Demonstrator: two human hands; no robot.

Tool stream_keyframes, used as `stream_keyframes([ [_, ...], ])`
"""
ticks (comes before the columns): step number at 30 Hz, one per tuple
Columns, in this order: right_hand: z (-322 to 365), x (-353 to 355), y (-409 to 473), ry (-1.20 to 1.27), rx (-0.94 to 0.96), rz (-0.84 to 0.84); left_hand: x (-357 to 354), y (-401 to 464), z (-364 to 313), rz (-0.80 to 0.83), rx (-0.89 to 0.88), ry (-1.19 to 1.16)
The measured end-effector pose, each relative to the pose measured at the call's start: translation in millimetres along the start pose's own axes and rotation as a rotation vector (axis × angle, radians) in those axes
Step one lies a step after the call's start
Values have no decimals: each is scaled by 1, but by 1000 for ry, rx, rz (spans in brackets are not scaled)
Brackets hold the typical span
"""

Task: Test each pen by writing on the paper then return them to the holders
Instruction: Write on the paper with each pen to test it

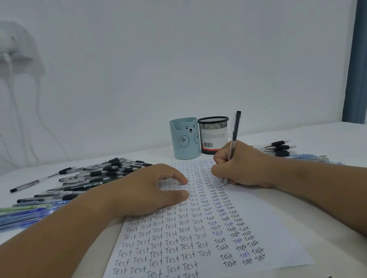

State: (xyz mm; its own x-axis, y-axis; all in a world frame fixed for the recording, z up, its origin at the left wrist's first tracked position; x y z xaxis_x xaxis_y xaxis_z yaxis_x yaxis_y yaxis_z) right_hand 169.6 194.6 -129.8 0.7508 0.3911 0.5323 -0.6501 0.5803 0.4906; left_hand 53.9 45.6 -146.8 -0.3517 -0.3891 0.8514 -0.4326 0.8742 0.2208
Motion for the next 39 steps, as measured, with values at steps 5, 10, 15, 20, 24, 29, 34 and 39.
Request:
stream_keyframes([
  [5,2,0,0,0,18,18,0,0,-1,5,-20,10],
  [10,-1,-2,0,-1,0,33,0,0,0,4,-18,17],
  [15,3,0,-2,-31,24,39,0,0,-3,7,-17,28],
  [20,-4,-1,-2,7,-43,47,0,-1,-2,12,-13,22],
  [24,2,-2,-3,-12,-17,56,0,-1,-4,11,-12,22],
  [29,6,-1,-3,-33,5,56,1,0,0,0,-13,18],
  [34,5,17,0,103,-35,-95,0,0,0,5,-12,25],
  [39,21,33,12,99,118,-196,0,-1,-1,11,-8,28],
])
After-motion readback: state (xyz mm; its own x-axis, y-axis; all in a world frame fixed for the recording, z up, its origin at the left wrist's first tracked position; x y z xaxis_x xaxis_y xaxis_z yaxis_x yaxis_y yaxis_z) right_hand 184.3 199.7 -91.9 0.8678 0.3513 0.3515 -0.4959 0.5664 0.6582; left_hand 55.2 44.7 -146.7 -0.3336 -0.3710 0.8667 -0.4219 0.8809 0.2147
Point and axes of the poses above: each hand's wrist, its own y-axis towards the middle knuckle, its own x-axis out of the back of the hand, z = x × y, the point moved 9 cm from there along y, towards the middle knuckle, and after that the axes turned 14 degrees about -z, right-handed, at the moved point
